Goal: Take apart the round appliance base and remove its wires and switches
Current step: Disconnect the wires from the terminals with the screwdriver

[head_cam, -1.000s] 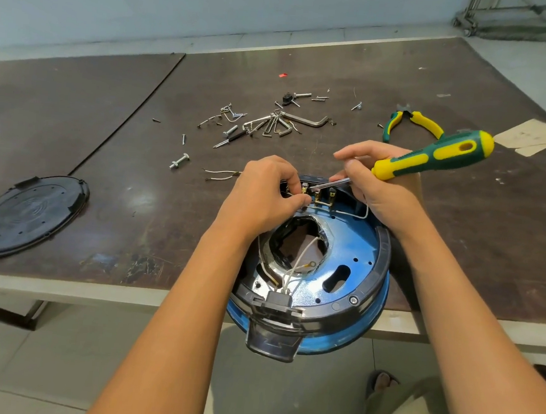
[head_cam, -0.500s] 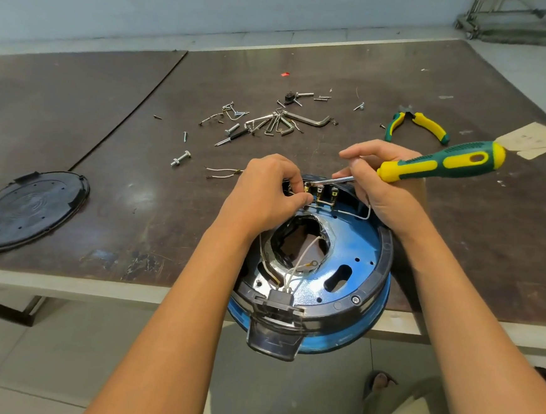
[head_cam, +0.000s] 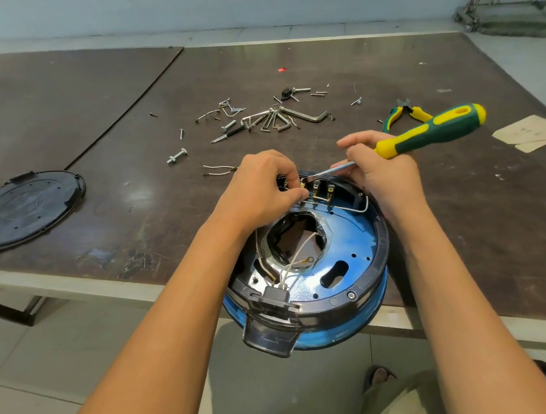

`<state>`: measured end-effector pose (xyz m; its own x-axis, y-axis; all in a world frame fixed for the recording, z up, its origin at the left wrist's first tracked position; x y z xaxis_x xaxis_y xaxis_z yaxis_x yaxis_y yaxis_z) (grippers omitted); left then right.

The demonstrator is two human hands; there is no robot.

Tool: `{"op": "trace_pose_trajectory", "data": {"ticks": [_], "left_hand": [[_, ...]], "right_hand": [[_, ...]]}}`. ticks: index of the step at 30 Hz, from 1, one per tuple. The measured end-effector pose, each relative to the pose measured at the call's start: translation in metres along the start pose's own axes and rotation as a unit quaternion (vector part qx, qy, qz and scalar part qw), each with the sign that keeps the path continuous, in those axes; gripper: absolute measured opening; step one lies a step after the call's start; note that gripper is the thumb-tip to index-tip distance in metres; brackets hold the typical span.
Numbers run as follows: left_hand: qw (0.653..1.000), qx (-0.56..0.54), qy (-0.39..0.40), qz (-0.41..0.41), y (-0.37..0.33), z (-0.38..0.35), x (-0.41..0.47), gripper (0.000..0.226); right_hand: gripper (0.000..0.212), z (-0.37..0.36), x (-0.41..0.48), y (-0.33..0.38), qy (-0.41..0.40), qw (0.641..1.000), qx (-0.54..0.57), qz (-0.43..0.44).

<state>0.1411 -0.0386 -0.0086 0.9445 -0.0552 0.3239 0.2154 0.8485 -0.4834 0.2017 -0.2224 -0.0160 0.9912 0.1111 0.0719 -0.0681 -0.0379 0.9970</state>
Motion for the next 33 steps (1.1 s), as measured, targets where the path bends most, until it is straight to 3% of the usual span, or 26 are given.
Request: {"op": "trace_pose_trajectory", "data": {"ticks": [19, 30, 33], "left_hand": [[1.0, 0.011, 0.011, 0.001, -0.004, 0.002, 0.0, 0.01], [1.0, -0.013, 0.001, 0.01, -0.004, 0.006, -0.002, 0.015], [0.999, -0.021, 0.006, 0.027, -0.005, 0.009, -0.002, 0.027]], "right_hand": [[0.022, 0.001, 0.004, -0.005, -0.003, 0.995, 0.036, -0.094], [0.018, 0.006, -0.002, -0.004, -0.004, 0.998, 0.055, -0.012], [0.017, 0.007, -0.005, -0.002, 0.041, 0.998, 0.031, 0.027]]}}
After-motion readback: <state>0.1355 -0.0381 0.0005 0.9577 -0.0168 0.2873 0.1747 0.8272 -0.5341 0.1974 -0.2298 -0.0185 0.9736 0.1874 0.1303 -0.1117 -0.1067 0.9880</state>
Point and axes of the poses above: each hand's wrist, its own x-axis towards the middle knuckle, its own z-axis out of the back of the hand, y = z × x, the point moved 1 cm from there along x, towards the middle knuckle, and after that the axes turned 3 degrees about -z, right-handed, at the moved point
